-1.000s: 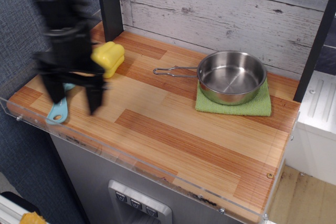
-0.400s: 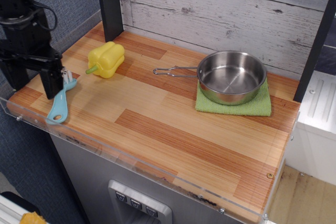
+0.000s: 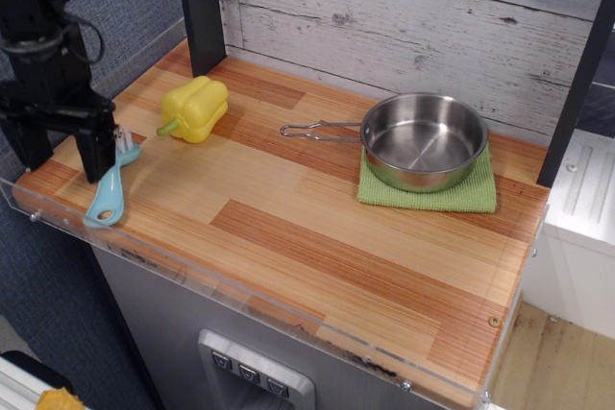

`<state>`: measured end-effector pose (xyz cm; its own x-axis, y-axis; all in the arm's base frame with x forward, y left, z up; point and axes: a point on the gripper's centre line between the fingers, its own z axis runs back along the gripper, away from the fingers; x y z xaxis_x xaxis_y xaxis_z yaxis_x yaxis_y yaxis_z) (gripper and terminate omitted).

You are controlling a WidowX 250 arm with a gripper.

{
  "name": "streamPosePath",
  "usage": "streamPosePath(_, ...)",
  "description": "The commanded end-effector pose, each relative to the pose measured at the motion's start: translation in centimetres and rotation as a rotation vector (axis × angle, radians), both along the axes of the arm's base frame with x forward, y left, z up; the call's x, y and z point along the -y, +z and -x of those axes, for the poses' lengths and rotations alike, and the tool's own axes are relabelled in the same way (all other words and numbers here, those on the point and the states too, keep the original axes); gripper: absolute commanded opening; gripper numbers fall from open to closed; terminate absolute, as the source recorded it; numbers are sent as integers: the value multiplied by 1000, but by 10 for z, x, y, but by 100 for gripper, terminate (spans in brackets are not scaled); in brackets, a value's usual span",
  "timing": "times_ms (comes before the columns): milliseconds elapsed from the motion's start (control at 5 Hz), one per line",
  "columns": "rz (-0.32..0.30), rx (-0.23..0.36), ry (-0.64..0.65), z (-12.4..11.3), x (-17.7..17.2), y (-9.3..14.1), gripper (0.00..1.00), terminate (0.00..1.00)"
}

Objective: Move blue spoon to just below green towel

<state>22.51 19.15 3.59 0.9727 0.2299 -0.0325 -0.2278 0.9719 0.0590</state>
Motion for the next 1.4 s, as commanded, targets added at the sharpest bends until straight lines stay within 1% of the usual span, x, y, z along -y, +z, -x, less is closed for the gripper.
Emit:
streamPosePath(0, -46, 24, 62, -4, -5, -17, 100, 0)
streamPosePath(200, -51, 46, 73, -12, -7, -20, 100, 0)
streamPosePath(400, -48, 69, 71, -18, -7, -9, 100, 0)
streamPosePath(800, -41, 105, 72, -19, -7, 15, 100, 0)
streamPosePath(1000, -27, 121, 75, -26, -4, 12, 100, 0)
streamPosePath(1200, -1, 108, 54, -43, 1, -2, 100, 0)
